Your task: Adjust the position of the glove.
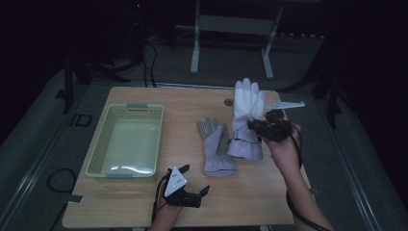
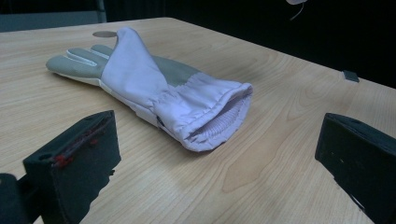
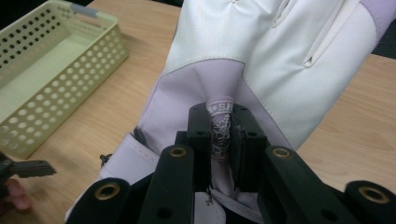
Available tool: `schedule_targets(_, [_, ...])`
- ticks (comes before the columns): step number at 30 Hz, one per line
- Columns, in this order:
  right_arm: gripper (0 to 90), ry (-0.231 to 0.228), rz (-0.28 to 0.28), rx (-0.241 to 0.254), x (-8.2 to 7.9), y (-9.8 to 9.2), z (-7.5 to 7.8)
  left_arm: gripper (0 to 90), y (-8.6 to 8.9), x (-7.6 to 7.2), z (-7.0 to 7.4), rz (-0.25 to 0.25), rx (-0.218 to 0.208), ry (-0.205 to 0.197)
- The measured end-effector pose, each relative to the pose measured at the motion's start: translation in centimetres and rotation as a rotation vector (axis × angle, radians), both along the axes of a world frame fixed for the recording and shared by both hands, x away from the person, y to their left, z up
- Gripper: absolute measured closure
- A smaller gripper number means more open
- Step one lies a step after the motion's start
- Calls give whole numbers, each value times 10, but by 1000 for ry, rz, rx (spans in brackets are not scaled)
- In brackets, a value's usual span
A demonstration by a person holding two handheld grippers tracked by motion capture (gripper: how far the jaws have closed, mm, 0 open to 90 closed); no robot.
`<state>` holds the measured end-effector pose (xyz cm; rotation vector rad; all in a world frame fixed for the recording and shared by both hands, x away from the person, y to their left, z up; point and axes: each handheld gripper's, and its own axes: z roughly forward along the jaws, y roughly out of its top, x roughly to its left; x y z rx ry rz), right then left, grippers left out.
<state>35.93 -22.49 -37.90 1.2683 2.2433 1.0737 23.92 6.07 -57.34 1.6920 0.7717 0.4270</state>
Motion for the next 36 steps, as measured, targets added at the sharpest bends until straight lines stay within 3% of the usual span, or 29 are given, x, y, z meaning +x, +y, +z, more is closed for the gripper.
schedule_targets(7, [799, 52, 48, -21, 1, 34, -16, 0, 0, 0, 0, -2, 4, -2])
schedule_targets(16, [797, 159, 75, -67, 15, 61, -56, 0, 0, 0, 0, -4, 4, -2])
schedule_targets(22, [797, 203, 52, -125, 27, 72, -80, 0, 0, 0, 0, -9, 2, -1])
schedule_targets(31, [784, 261, 48, -153, 42, 84, -108, 0, 0, 0, 0, -9, 2, -1])
schedule_targets(36, [777, 267, 53, -155, 43, 86, -116, 0, 0, 0, 0, -8, 3, -2])
